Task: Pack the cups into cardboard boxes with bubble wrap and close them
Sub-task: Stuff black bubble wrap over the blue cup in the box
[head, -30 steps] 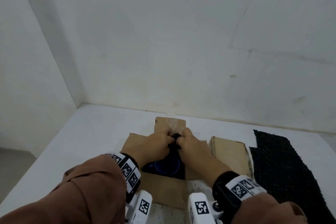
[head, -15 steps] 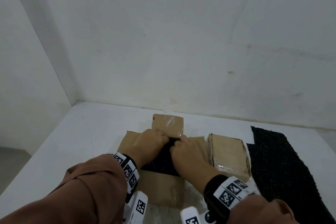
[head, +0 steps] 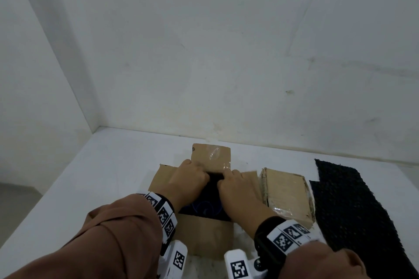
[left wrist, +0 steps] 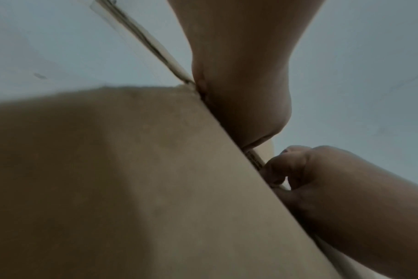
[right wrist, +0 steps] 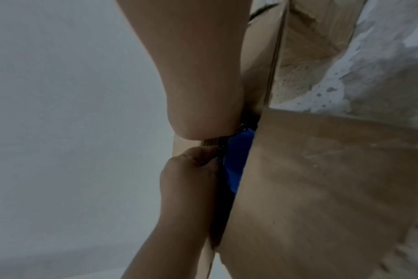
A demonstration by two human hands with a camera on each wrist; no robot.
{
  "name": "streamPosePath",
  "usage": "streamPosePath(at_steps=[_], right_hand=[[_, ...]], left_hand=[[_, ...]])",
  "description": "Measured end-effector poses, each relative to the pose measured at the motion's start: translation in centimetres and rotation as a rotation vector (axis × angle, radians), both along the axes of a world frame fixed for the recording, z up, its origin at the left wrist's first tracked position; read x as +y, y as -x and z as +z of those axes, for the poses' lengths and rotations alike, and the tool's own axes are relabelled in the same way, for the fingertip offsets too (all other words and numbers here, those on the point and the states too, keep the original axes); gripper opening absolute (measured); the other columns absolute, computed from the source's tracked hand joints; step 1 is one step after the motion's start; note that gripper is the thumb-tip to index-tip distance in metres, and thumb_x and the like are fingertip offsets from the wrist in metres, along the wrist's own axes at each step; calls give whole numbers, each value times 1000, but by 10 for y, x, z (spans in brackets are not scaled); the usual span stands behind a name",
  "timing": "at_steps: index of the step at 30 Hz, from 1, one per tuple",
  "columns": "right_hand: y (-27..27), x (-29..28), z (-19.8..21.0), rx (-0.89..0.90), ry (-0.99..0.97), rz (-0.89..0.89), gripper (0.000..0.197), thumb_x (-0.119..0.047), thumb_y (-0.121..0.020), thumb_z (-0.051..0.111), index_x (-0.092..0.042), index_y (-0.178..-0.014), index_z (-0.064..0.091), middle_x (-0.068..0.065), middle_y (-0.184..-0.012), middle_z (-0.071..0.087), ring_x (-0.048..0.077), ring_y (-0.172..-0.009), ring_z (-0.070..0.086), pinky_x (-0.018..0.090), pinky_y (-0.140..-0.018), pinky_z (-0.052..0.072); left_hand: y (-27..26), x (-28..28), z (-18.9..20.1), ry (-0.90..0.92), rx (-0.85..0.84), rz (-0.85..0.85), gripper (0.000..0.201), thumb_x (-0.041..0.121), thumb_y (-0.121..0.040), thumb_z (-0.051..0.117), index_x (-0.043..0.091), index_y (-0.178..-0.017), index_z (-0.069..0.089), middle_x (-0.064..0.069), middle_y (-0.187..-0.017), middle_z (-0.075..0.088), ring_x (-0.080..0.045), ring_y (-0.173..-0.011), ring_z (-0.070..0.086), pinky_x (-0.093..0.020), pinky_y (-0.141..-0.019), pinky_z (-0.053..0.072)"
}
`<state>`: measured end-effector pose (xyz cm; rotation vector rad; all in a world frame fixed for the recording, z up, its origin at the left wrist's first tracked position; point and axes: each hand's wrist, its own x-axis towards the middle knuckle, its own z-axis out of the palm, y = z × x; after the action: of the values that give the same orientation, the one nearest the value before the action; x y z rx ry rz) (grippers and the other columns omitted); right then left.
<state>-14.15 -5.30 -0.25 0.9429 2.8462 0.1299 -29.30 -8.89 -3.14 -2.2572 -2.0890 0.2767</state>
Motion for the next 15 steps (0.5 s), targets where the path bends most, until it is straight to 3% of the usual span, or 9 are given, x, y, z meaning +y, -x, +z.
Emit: streamPosePath(at_steps=[3,5,7,11,15], right_hand=[[1,-3,-3,-45,-9,-10,18,-9,-88,50,-7,-101,62,15,-114,54,31,-104,51,39,-86,40],[2,-5,0,-80,-19,-3,10,-11,-84,57,-11,-88,66,13,-101,61,29,-91,57,37,-74,42],[2,-7,5,-73,-70,20,2,-15,-77,66,-13,-76,68,11,-89,63,26,-79,59,34,-63,37],[0,-7,-5,-114,-31,34,25,-20,-91,47,-6,-105,63,16,-117,50,33,-107,47,39,-84,36],[-3,-5,-11,-120,-28,4,28,-20,-92,43,-7,-106,64,14,-122,46,32,-112,44,40,-91,34]], left_hand=[[-5,1,4,25,14,18,21,10,-90,47,15,-101,65,-7,-108,63,-26,-106,53,-34,-89,36],[-6,2,6,41,16,25,21,9,-90,47,15,-100,65,-7,-108,63,-26,-106,53,-35,-89,36],[-8,0,7,52,23,30,22,9,-90,48,15,-100,65,-8,-108,63,-27,-106,53,-35,-89,37],[-8,-4,6,69,57,47,22,11,-90,48,17,-100,67,-7,-106,64,-26,-105,53,-36,-89,37],[-8,-8,5,62,74,43,23,14,-91,49,21,-105,66,-2,-108,66,-24,-109,51,-36,-90,37]])
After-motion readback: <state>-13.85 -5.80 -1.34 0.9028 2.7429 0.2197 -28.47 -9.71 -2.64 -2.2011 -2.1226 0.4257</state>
